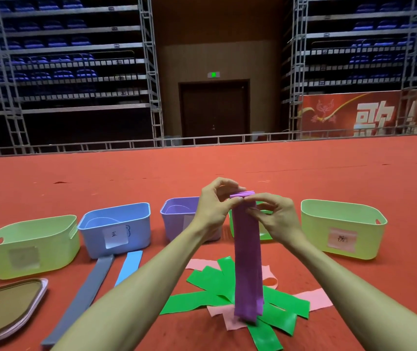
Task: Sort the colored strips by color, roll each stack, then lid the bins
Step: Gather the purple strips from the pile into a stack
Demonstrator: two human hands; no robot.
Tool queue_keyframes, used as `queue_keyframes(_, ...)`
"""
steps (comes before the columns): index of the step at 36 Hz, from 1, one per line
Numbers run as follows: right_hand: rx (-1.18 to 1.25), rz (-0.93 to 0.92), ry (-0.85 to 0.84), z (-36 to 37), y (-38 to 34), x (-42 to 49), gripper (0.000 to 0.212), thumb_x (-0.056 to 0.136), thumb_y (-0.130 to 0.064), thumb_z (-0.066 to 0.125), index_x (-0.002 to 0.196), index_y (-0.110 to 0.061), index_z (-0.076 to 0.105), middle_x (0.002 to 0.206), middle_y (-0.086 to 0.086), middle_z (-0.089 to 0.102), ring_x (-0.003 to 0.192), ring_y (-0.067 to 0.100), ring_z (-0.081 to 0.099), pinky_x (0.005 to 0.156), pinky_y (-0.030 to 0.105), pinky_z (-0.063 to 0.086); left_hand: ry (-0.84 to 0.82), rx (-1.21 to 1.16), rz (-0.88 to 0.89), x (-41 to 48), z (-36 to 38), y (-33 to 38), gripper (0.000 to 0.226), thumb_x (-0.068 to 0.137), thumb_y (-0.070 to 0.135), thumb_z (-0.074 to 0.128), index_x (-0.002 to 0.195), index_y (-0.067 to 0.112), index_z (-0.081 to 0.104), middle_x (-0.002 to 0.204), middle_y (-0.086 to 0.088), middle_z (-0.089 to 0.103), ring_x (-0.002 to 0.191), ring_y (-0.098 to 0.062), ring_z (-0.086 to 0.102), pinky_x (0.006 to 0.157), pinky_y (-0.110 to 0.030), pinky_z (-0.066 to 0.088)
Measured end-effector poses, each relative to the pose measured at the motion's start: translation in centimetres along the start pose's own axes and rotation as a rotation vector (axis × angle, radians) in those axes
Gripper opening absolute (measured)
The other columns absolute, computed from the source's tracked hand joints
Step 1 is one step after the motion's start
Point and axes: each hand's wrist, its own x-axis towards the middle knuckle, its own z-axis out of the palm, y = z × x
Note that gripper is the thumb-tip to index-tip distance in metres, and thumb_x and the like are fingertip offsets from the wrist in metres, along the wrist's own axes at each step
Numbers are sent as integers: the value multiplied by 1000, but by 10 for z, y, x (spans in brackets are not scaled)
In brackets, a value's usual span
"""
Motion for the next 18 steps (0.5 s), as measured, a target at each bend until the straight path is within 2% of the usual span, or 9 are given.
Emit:
queue_keyframes(2, -15, -9, 4, 1, -1, 2, 36, 74, 6, 74, 94, -23, 72, 90, -9, 72, 82, 1, 67, 75, 17, 53, 15, 5, -6, -3, -1, -2, 30, 79, -8, 69, 97, 13, 58, 101, -13, 70, 96, -22, 67, 92, -40, 52)
queue_keyframes(4, -6, -14, 22, 2, -3, 4, 34, 73, 5, 75, 95, -21, 71, 88, -6, 71, 79, -2, 66, 74, 17, 53, 16, 17, -46, -10, -3, -8, 36, 81, -3, 69, 108, 16, 56, 105, -11, 68, 97, -18, 65, 88, -33, 53)
queue_keyframes(6, 23, 7, 41, 1, -6, 7, 34, 73, 6, 75, 95, -20, 71, 87, -7, 70, 74, -4, 65, 71, 17, 54, -37, -28, -141, -23, -4, -20, 44, 83, -3, 67, 118, 18, 49, 107, -11, 67, 94, -12, 65, 80, -26, 53)
queue_keyframes(7, 45, 32, 51, 1, -7, 8, 34, 73, 6, 75, 94, -20, 71, 86, -8, 70, 71, -3, 65, 68, 18, 55, -83, -59, -195, -31, -4, -28, 47, 84, -3, 65, 121, 20, 46, 109, -14, 67, 95, -14, 65, 78, -27, 54)
queue_keyframes(10, 107, 101, 93, -2, -10, 11, 33, 74, 5, 75, 92, -22, 70, 83, -6, 70, 63, 5, 66, 60, 25, 54, -169, -73, -301, -56, -4, -54, 53, 81, -2, 68, 119, 27, 44, 113, -19, 66, 97, -23, 64, 81, -36, 55)
queue_keyframes(12, 117, 118, 116, -3, -10, 13, 33, 73, 4, 76, 91, -24, 70, 81, -2, 71, 63, 11, 67, 61, 32, 56, -167, 7, -312, -71, -4, -65, 56, 76, 2, 70, 118, 30, 46, 116, -14, 65, 100, -20, 64, 83, -36, 55)
queue_keyframes(15, 107, 134, 139, -6, -9, 16, 35, 74, 2, 76, 90, -28, 71, 84, 3, 72, 68, 22, 66, 65, 47, 59, -151, 61, -335, -88, -4, -80, 54, 80, -2, 68, 118, 30, 45, 111, -11, 68, 97, -18, 66, 80, -34, 55)
queue_keyframes(18, 78, 186, 162, -8, -2, 16, 34, 74, 3, 76, 93, -25, 71, 82, 4, 71, 64, 21, 63, 64, 48, 59, -154, 111, -339, -100, -6, -86, 55, 79, 6, 70, 117, 37, 44, 116, -12, 66, 101, -21, 66, 84, -38, 56)
